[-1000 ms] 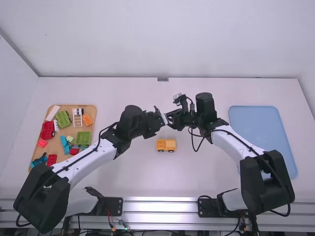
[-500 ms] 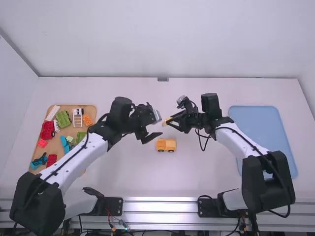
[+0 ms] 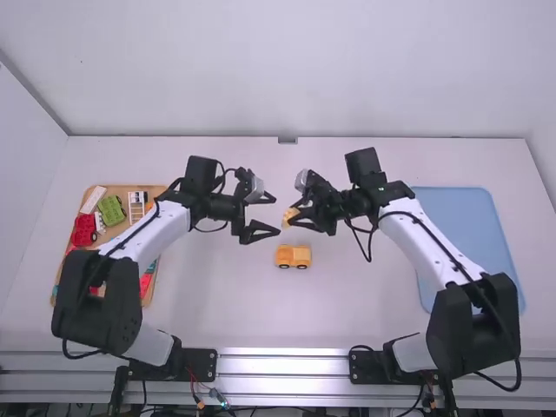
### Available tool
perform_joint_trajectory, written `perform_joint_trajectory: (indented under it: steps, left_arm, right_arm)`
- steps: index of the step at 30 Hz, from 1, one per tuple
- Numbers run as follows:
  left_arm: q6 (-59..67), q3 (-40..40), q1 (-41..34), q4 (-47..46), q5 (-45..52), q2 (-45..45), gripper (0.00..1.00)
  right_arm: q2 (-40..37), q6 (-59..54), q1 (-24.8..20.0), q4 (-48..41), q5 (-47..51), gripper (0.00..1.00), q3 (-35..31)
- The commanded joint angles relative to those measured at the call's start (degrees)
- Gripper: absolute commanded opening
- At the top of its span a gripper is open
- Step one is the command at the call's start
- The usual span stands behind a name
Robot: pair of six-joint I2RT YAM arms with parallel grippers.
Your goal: Assemble lego blocks to make yellow taxi
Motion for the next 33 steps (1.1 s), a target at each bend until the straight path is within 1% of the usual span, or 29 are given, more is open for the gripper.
perform_joint_trajectory:
  steps: [1,3,4,6,12,18,20,21,25,28,33]
  left_arm:
    - [2.1,2.1,-0.6,-0.2,6.0,0.0,0.99]
    - [2.1,2.2,-0.6,-0.2,6.3,0.0,1.00]
    - [2.1,2.2,-0.4,0.0,6.4,0.0,0.99]
    - [2.1,2.2,-0.7,0.0,6.1,0.0,0.92]
    - [2.1,2.1,-0.9,-0.1,4.9,0.0,0.81]
    - [2.3,2.1,-3.2,-1.0,2.2,0.0,0.79]
    - [2.3,2.1,-4.3,-0.8,0.2,0.0,0.71]
    - [2.3,2.1,-4.3,-0.8,-0.2,0.0,0.68]
    - [2.3,2.2,-3.5,-0.8,0.0,-0.1,0.68]
    - [2.3,2.2,-1.9,-0.9,2.1,-0.1,0.69]
    - [2.3,2.2,-2.0,-0.8,3.1,0.0,0.63]
  right_arm:
    - [-0.3,-7.4,0.7,-1.7,-0.5,0.08,2.8]
    - [-0.3,-7.4,1.1,-2.4,0.4,0.08,3.3]
    - [-0.3,-7.4,1.4,-2.3,0.7,0.08,3.3]
    - [-0.3,-7.4,1.7,-2.3,0.5,0.08,3.3]
    - [-0.3,-6.8,1.5,-1.8,-0.1,0.08,3.3]
    - [-0.3,-4.6,1.5,-0.3,-0.1,0.07,3.3]
    - [-0.3,-4.6,1.5,-0.5,0.0,0.06,3.3]
    - [-0.3,-4.6,1.5,-0.7,0.2,0.07,3.3]
    - [-0.3,-5.7,1.5,-1.5,0.2,0.06,3.3]
    - [-0.3,-6.0,1.5,-2.1,0.2,0.06,3.3]
    - [-0.3,-7.1,1.5,-2.4,0.1,0.06,3.3]
